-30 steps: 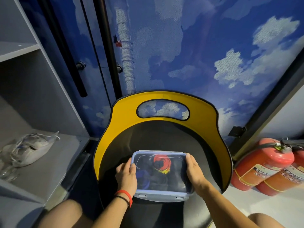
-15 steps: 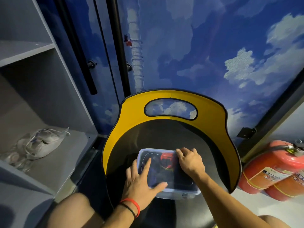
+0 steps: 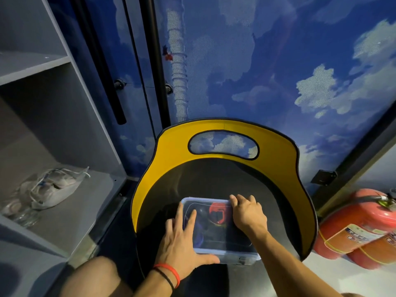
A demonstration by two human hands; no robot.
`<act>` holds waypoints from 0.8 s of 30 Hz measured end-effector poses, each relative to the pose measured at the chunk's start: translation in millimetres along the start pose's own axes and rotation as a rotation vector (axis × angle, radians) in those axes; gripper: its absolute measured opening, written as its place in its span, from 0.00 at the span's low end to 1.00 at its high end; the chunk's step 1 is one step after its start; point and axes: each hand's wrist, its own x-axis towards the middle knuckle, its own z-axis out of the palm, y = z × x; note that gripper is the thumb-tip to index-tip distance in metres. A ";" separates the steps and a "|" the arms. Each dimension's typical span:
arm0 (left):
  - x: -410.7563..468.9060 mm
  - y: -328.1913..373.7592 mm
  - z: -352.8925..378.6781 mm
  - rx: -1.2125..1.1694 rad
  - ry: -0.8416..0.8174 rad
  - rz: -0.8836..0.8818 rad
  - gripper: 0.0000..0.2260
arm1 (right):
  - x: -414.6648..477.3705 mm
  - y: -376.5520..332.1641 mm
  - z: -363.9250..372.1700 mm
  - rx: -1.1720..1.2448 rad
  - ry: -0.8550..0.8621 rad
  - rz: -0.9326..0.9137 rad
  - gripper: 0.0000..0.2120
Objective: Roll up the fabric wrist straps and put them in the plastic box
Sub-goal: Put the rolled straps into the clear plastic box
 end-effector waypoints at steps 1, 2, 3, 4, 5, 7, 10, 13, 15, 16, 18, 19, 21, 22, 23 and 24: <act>1.2 0.3 -1.8 0.013 -0.015 0.010 0.65 | -0.3 -0.5 -0.2 -0.018 0.004 -0.019 0.22; 2.1 0.5 -1.9 0.021 -0.025 0.013 0.66 | -0.7 -0.7 -0.3 -0.045 0.018 -0.053 0.21; 2.4 1.0 -0.9 0.028 -0.028 0.009 0.66 | -1.5 -0.6 -0.3 -0.070 0.041 -0.103 0.19; 2.2 1.8 0.5 0.035 -0.020 0.001 0.65 | -2.5 0.1 -0.4 -0.088 0.069 -0.164 0.18; 2.1 2.6 1.9 0.045 -0.002 -0.005 0.65 | -3.4 1.0 -0.4 -0.104 0.091 -0.230 0.17; 2.5 3.1 5.4 0.067 0.036 -0.003 0.64 | -5.5 2.1 -1.0 -0.140 0.086 -0.311 0.18; 4.7 1.3 9.7 0.067 0.072 0.004 0.64 | -5.8 -0.6 -3.2 -0.200 0.016 -0.293 0.20; 5.9 0.0 11.4 0.057 0.052 0.002 0.62 | -2.4 -6.6 -4.4 -0.209 -0.038 -0.243 0.21; 8.2 -0.1 11.7 0.054 0.049 -0.001 0.61 | 0.4 -8.8 -4.4 -0.208 -0.041 -0.223 0.21; 9.1 -0.9 12.3 0.053 0.047 0.001 0.61 | 2.0 -9.0 -4.1 -0.208 -0.041 -0.217 0.21; 9.5 -2.5 13.5 0.049 0.040 0.001 0.62 | 3.6 -7.9 -3.0 -0.209 -0.042 -0.222 0.21; 8.6 -2.6 13.7 0.045 0.034 -0.003 0.62 | 2.6 -6.6 -2.9 -0.211 -0.042 -0.230 0.21; 7.9 -3.3 12.6 0.016 0.013 -0.006 0.64 | 0.0 -5.3 -3.6 -0.223 -0.034 -0.252 0.23; 8.3 -4.0 11.8 -0.009 -0.013 -0.001 0.65 | -1.3 -4.8 -4.1 -0.235 -0.027 -0.259 0.24; 8.9 -5.0 9.5 -0.033 -0.058 -0.002 0.66 | -3.2 -4.7 -4.5 -0.256 -0.023 -0.266 0.25; 9.7 -6.2 6.4 -0.058 -0.105 -0.004 0.66 | -5.1 -4.8 -4.3 -0.280 -0.013 -0.279 0.26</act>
